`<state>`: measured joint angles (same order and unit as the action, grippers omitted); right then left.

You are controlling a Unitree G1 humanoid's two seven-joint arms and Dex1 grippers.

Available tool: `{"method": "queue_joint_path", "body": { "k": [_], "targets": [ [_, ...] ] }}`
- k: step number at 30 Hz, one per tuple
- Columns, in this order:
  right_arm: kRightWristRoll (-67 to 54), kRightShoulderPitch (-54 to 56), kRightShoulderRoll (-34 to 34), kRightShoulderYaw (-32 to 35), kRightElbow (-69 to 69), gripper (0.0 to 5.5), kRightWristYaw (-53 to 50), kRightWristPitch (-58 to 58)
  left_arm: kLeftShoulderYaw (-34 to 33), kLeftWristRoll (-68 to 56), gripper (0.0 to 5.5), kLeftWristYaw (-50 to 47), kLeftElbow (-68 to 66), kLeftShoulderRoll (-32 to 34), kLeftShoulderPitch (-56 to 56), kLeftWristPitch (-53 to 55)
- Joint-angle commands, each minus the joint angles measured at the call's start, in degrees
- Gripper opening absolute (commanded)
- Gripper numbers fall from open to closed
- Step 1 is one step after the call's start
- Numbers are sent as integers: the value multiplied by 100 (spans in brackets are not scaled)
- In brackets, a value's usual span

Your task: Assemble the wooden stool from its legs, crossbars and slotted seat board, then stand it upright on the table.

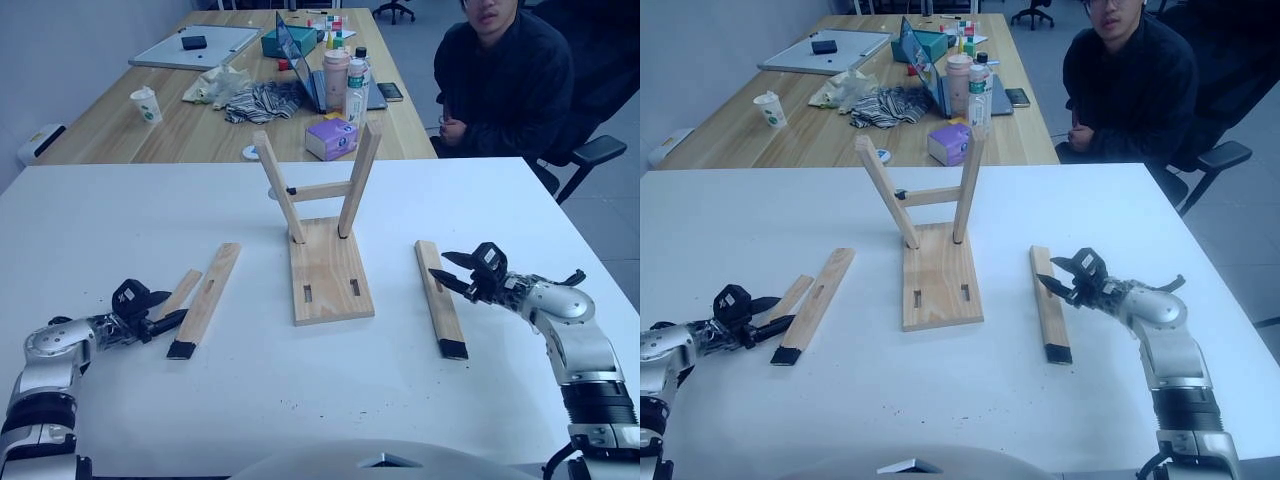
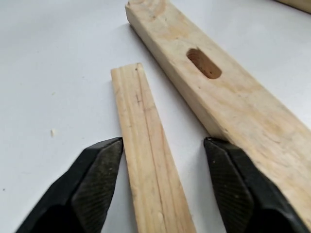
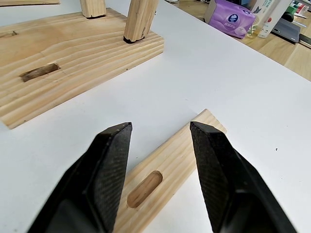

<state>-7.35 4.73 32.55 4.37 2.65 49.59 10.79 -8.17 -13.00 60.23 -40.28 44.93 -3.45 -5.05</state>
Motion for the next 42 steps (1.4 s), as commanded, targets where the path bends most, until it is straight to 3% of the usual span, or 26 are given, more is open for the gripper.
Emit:
{"method": "queue_joint_path", "body": {
  "k": [1,8,11,17,21,25,30,42],
  "targets": [
    [-100,-63,113,33,-137,219,-57,82,196,294,233,-72,-163,35,253,297],
    [-112,-18,129,44,-140,219,-74,102,279,415,127,-199,-179,56,253,233],
    [-150,25,164,117,-137,219,-131,93,298,527,125,-443,-437,62,70,-90],
    [-936,1228,-493,1248,-34,219,-1598,123,-262,172,125,-1668,36,-77,-2123,-259],
    [-2506,1942,-1057,1725,-866,219,-2401,1283,-120,-194,125,-1944,1817,-529,-3310,146],
    [-4234,2656,-1753,1518,-2107,219,-3685,2649,606,-650,125,-2268,3938,-1528,-3735,973],
    [-5691,3047,-2490,1310,-2554,219,-5111,3269,1098,-644,125,-2489,4699,-2241,-3419,1357],
    [-7186,3155,-2737,825,-2681,219,-6222,3223,1481,-584,125,-2311,5049,-2574,-3084,1482]
  ]
}}
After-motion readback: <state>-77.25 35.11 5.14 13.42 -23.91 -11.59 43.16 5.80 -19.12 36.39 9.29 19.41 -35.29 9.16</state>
